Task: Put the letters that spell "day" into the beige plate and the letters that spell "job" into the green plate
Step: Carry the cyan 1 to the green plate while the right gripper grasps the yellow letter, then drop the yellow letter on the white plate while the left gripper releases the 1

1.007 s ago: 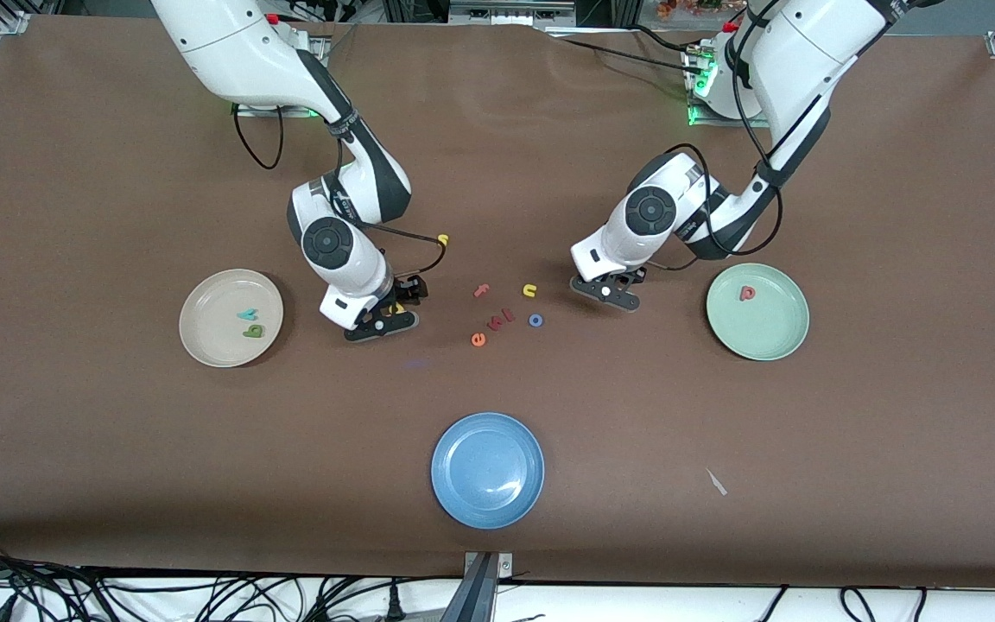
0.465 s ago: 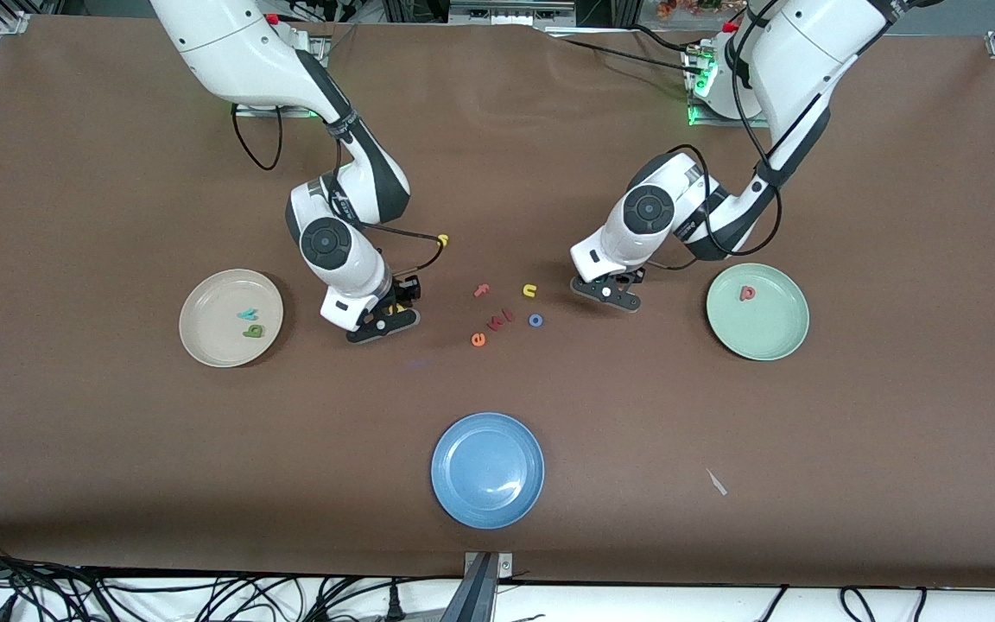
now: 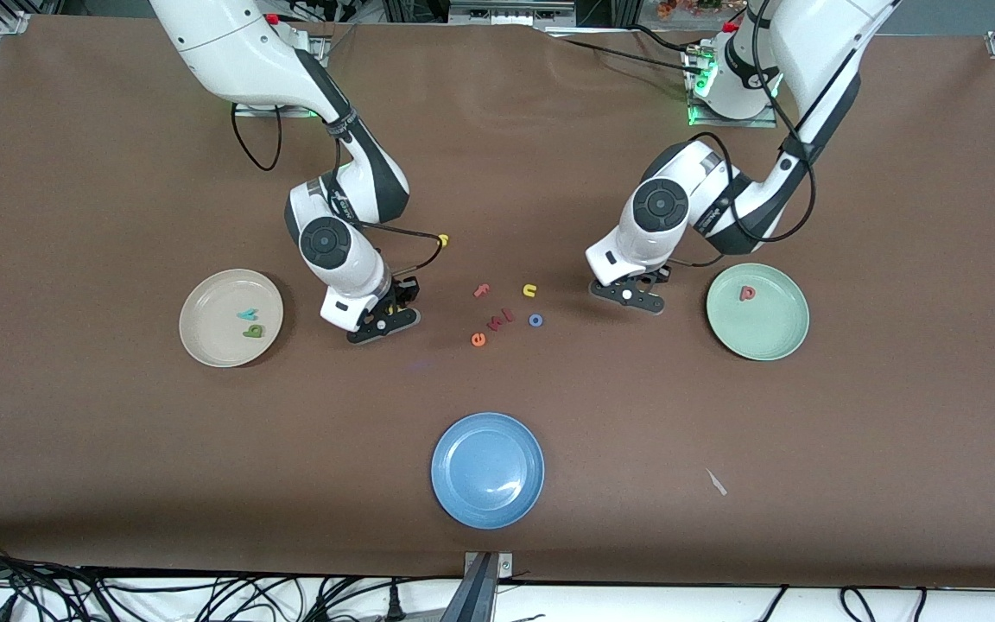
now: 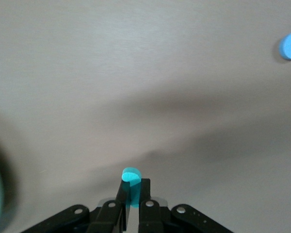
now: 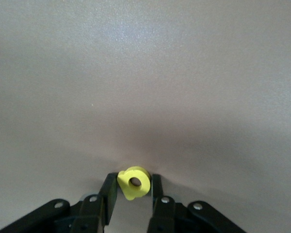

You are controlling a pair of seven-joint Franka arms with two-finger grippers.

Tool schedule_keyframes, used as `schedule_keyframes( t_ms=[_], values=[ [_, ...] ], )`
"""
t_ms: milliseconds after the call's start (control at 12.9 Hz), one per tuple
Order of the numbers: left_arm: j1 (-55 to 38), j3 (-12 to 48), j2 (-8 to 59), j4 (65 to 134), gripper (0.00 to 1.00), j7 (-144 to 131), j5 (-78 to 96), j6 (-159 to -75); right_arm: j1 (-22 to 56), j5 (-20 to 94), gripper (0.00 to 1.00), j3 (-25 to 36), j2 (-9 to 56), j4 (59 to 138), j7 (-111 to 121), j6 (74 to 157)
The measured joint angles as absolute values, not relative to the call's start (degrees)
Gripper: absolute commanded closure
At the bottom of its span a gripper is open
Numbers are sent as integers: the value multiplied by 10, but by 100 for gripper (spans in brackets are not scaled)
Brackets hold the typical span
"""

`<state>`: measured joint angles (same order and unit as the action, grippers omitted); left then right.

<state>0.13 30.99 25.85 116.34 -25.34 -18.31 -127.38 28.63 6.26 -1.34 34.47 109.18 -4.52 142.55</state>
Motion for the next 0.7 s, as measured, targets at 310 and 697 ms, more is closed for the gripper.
schedule_keyframes(
  t_ms=[310,697],
  values=[
    [52,308,252,1150,96,-161,-185,-1239,286,62,85,-13,344,1091,-45,1427],
    [132,305,252,1150,96,-26,-185,-1236,283,62,87,38,317,1045,-38,1315]
  ],
)
